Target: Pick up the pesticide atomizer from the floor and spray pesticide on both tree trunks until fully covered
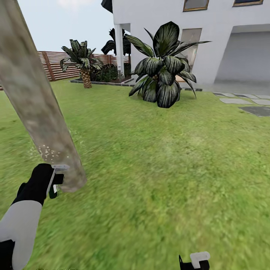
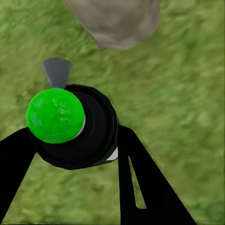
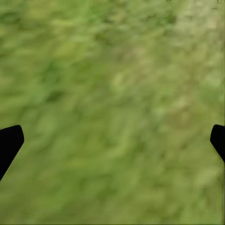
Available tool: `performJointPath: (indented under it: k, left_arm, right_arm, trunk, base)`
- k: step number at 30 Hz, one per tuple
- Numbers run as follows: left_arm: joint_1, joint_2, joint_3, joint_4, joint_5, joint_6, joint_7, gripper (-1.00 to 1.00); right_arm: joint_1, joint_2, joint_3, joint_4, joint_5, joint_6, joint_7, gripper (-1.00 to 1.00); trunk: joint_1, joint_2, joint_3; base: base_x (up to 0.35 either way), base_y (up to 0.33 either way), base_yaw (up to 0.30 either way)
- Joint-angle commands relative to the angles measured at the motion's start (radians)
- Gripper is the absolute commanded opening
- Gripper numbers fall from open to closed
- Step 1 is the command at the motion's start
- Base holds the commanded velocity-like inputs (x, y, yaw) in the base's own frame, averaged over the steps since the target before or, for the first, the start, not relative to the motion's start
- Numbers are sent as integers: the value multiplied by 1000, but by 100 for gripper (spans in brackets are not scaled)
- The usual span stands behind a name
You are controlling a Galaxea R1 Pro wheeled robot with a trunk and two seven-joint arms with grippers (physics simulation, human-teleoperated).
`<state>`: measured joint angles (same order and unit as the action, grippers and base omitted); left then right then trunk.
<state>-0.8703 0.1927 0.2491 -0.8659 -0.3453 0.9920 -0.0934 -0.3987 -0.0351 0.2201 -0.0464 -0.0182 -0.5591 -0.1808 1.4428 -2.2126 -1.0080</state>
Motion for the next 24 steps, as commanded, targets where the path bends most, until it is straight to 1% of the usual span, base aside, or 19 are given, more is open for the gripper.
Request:
performJointPath:
  k: [1, 8, 13, 14, 15, 16, 18, 22, 24]
  left_arm:
    - [-1, -1, 2, -2, -8, 4, -3, -100]
    - [-1, -2, 3, -2, -4, 5, 1, -100]
    - [-1, 1, 5, 4, -3, 5, 1, -100]
    - [0, 2, 12, 7, -3, 5, 1, -100]
    - [0, 2, 37, 9, -3, 4, 1, -100]
    - [0, 0, 50, 10, -3, 4, 1, -100]
    - [1, -2, 57, 13, -3, 3, 1, -100]
    - [1, 6, 62, 16, -5, 2, 3, -100]
    - [17, 6, 61, 16, -5, 1, 3, -100]
  right_arm:
    - [0, 0, 8, -1, -2, -1, -6, 100]
    - [0, 0, 8, 0, -2, -1, -6, 100]
    - [0, 0, 8, 0, -2, -1, -6, 100]
    - [0, 0, 8, 0, -2, -1, -6, 100]
    - [0, 0, 8, 0, -2, -1, -6, 100]
    - [0, 0, 8, 0, -2, -1, -6, 100]
    - [0, 0, 8, 0, -2, -1, -6, 100]
    - [0, 0, 8, 0, -2, -1, -6, 100]
    - [0, 0, 8, 0, -2, -1, -6, 100]
  trunk:
    - [0, 0, -1]
    - [0, 0, -1]
    - [0, 0, -1]
    - [0, 0, -1]
    - [0, 0, -1]
    - [0, 0, -1]
    - [0, 0, -1]
    - [0, 0, -1]
    - [0, 0, -1]
  base:
    - [99, -274, 273]
    - [53, -275, 273]
    - [107, -260, 52]
    - [203, -217, 3]
    - [225, -198, 1]
    - [232, -191, 0]
    - [235, -188, 110]
    - [236, -187, 263]
    - [236, -187, 276]
